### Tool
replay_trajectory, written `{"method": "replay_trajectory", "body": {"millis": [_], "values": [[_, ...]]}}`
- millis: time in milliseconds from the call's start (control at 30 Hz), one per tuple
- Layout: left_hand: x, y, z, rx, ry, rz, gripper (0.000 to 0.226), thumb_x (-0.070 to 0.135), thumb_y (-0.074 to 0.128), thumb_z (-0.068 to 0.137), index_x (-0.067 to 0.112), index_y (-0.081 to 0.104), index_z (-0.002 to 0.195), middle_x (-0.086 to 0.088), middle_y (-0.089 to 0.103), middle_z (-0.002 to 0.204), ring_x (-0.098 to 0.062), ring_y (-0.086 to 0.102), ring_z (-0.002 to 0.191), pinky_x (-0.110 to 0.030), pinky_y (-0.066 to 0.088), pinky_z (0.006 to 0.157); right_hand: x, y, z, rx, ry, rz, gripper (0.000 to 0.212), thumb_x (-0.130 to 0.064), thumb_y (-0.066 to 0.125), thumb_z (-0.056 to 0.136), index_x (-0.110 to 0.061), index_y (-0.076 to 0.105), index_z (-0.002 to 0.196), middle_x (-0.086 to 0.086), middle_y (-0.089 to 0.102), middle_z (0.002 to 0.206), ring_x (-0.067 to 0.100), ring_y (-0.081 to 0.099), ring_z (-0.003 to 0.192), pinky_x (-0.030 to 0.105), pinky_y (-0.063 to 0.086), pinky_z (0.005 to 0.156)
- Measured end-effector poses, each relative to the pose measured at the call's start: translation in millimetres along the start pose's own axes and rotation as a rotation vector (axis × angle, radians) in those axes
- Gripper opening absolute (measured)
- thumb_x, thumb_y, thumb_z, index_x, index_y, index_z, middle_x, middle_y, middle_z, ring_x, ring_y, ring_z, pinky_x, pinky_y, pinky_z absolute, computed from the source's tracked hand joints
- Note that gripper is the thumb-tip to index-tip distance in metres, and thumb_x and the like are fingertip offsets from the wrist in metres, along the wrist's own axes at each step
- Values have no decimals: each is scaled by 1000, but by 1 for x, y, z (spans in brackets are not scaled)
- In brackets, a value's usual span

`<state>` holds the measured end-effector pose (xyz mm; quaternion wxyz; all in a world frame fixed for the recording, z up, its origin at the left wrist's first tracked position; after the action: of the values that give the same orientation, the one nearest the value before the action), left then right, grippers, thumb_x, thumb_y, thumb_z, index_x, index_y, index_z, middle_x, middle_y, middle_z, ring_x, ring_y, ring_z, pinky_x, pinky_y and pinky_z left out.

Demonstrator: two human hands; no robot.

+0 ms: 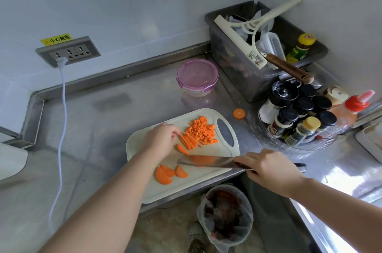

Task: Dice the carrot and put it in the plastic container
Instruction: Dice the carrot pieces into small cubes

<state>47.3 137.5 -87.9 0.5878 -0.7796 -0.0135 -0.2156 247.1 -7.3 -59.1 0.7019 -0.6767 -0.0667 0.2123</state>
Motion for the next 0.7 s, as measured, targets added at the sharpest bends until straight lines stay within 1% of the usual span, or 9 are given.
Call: {"method": "replay_trajectory", "body": {"millis": [33, 100, 167, 233, 267, 367, 467, 533, 700], "values": [[-4, -4, 2, 22, -5, 5, 23, 11, 57, 89, 23, 71, 104, -1, 63, 109, -24, 63, 99, -33, 48, 83, 8, 0, -2, 5, 89, 42, 38, -19, 61, 77, -32, 63, 112, -13, 68, 77, 13, 54, 49, 24, 43, 43], [3, -2, 3, 1, 66, 83, 29, 11, 55, 90, 22, 67, 114, -2, 58, 118, -25, 59, 108, -34, 46, 89, 22, 2, -4, 4, 290, 162, 34, -16, 60, 88, -30, 63, 119, -12, 69, 86, 3, 49, 52, 20, 37, 48], [24, 6, 1, -50, 209, 216, 35, 15, 53, 92, 25, 60, 125, -1, 51, 128, -25, 52, 117, -34, 41, 97, 30, 8, -4, 13, 441, 277, 32, -20, 55, 93, -28, 60, 124, -12, 62, 77, 3, 45, 54, 20, 33, 51], [42, 15, 2, -101, 337, 348, 40, 16, 47, 94, 28, 52, 132, 0, 44, 132, -24, 44, 123, -34, 36, 102, 34, 13, -2, 38, 538, 374, 30, -19, 53, 94, -26, 60, 123, -13, 55, 64, 5, 46, 53, 21, 31, 51], [48, 20, 3, -123, 383, 403, 42, 16, 45, 94, 29, 49, 134, -1, 41, 134, -24, 41, 125, -34, 34, 104, 36, 14, -1, 58, 570, 427, 29, -18, 53, 94, -25, 61, 121, -13, 55, 62, 5, 48, 52, 19, 30, 50], [56, 26, 6, -166, 448, 523, 41, 16, 39, 97, 29, 45, 135, -2, 37, 136, -25, 35, 127, -34, 31, 105, 38, 15, 3, 73, 626, 496, 30, -16, 52, 94, -26, 60, 121, -9, 61, 64, -1, 52, 57, 18, 32, 46], [62, 25, 7, -163, 477, 588, 38, 15, 41, 96, 25, 46, 132, -3, 36, 134, -24, 34, 127, -32, 30, 102, 39, 15, 5, 80, 641, 468, 30, -17, 53, 93, -24, 61, 121, -16, 51, 59, -1, 51, 53, 17, 29, 45], [63, 27, 6, -175, 492, 622, 34, 14, 43, 95, 22, 49, 127, -3, 39, 132, -25, 36, 125, -33, 31, 100, 38, 14, 5, 81, 647, 452, 30, -18, 54, 93, -23, 61, 121, -19, 47, 61, 1, 46, 49, 16, 28, 47], [63, 34, 7, -225, 551, 690, 32, 15, 45, 94, 21, 54, 124, -3, 44, 128, -25, 39, 123, -34, 32, 102, 37, 14, 6, 85, 653, 458, 30, -17, 54, 93, -22, 62, 121, -17, 50, 70, 1, 46, 53, 20, 33, 50]]}}
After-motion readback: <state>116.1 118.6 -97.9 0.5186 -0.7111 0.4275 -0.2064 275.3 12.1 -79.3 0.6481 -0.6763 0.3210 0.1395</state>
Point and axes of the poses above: each hand's wrist, its own z-axis towards the middle knuckle, its own y-axis out of the palm, x = y × z, the point moved 10 cm from there along z, towards the middle knuckle
